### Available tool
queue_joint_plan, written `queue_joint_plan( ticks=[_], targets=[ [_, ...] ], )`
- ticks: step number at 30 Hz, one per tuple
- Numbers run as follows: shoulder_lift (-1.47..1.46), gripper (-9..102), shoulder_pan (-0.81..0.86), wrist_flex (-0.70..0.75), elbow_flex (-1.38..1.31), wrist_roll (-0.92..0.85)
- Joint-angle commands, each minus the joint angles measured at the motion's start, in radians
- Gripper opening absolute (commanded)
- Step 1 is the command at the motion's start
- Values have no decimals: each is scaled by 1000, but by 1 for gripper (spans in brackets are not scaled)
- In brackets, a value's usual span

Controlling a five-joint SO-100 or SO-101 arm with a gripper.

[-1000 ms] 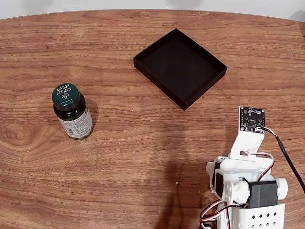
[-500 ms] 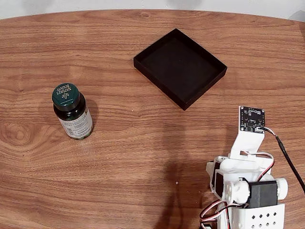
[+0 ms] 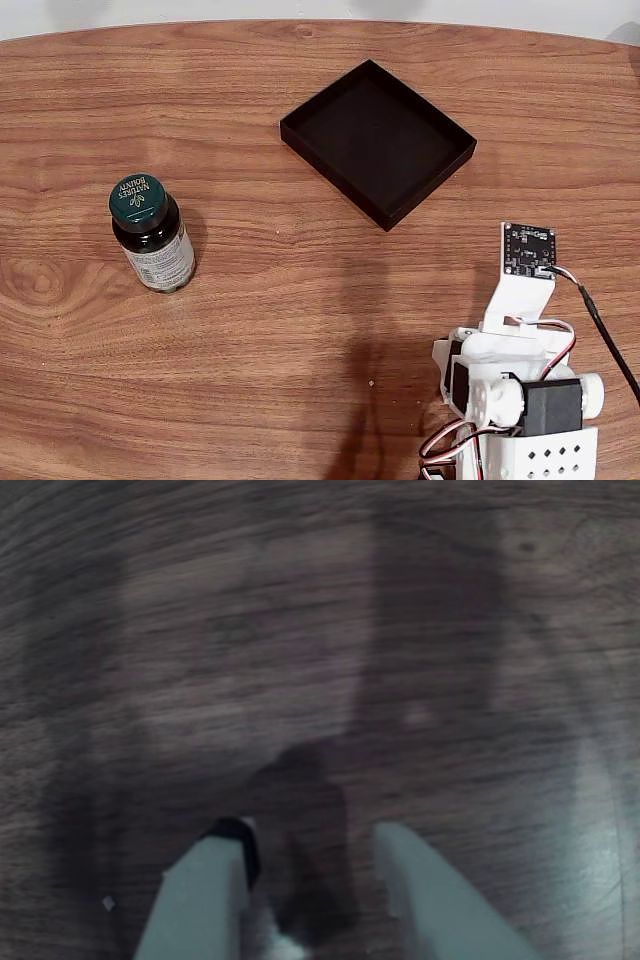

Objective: Pick up the pill bottle and place it in the black box.

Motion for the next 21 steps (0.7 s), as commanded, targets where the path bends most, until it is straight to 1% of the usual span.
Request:
queue_joint_plan(
  ticks=[1,12,14,15,16,17,18,20,21],
  targets=[
    [2,11,0,149,-11,-32],
    [2,11,-3,149,-11,-32],
    [2,13,-5,150,-11,-40],
    [2,12,2,150,-11,-40],
    [2,12,8,149,-11,2],
    [2,12,9,143,-11,106],
    [2,12,8,110,-11,95],
    [2,12,6,25,-11,6],
    [2,12,6,-9,-11,0]
  ],
)
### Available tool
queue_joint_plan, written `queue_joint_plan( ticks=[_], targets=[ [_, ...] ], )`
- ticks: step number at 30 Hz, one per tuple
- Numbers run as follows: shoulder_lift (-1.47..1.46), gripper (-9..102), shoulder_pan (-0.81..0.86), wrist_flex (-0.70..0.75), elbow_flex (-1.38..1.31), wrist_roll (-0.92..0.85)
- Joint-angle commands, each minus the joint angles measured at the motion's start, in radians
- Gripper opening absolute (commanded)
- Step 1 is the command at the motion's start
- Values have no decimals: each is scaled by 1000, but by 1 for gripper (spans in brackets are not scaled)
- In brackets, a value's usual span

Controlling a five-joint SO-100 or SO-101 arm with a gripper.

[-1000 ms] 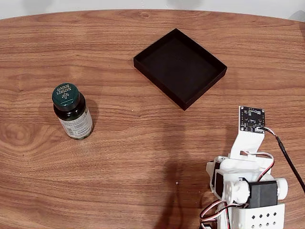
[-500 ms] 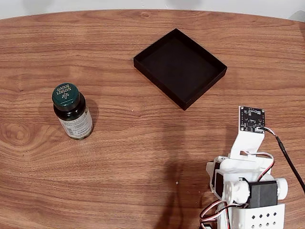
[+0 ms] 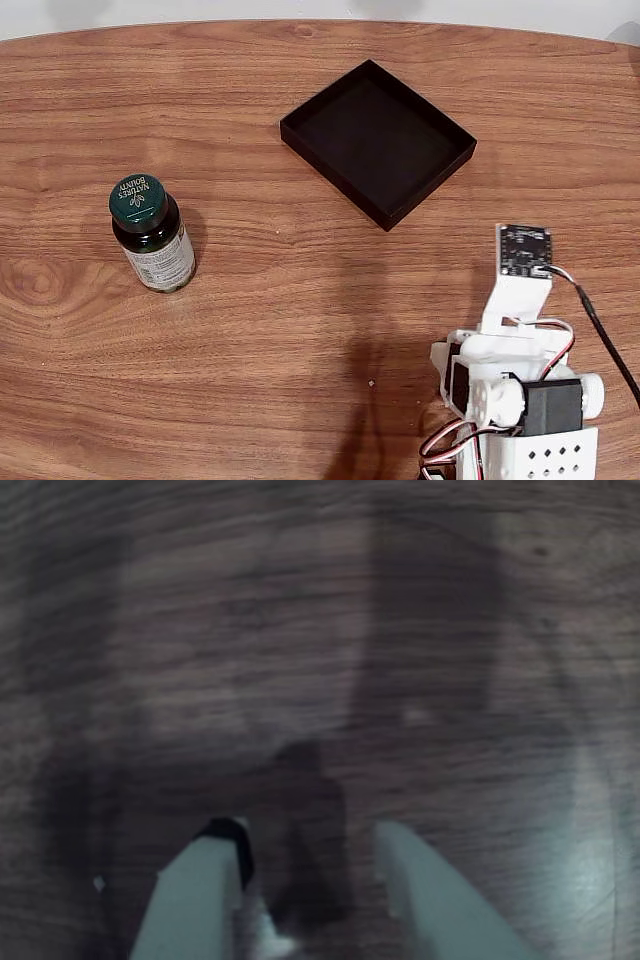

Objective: Pick up the pill bottle and place it in the black box.

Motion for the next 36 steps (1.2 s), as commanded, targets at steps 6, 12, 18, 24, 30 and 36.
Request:
queue_joint_plan(
  ticks=[6,12,18,24,30,36],
  targets=[
    [2,23,-34,-146,-11,-8],
    [-86,26,-118,-308,-11,-21],
    [-262,27,-219,-494,-11,-9],
    [-353,27,-351,-643,-11,-21],
    [-448,27,-502,-810,-11,-48],
    [-558,28,-632,-988,-14,-83]
  ],
)
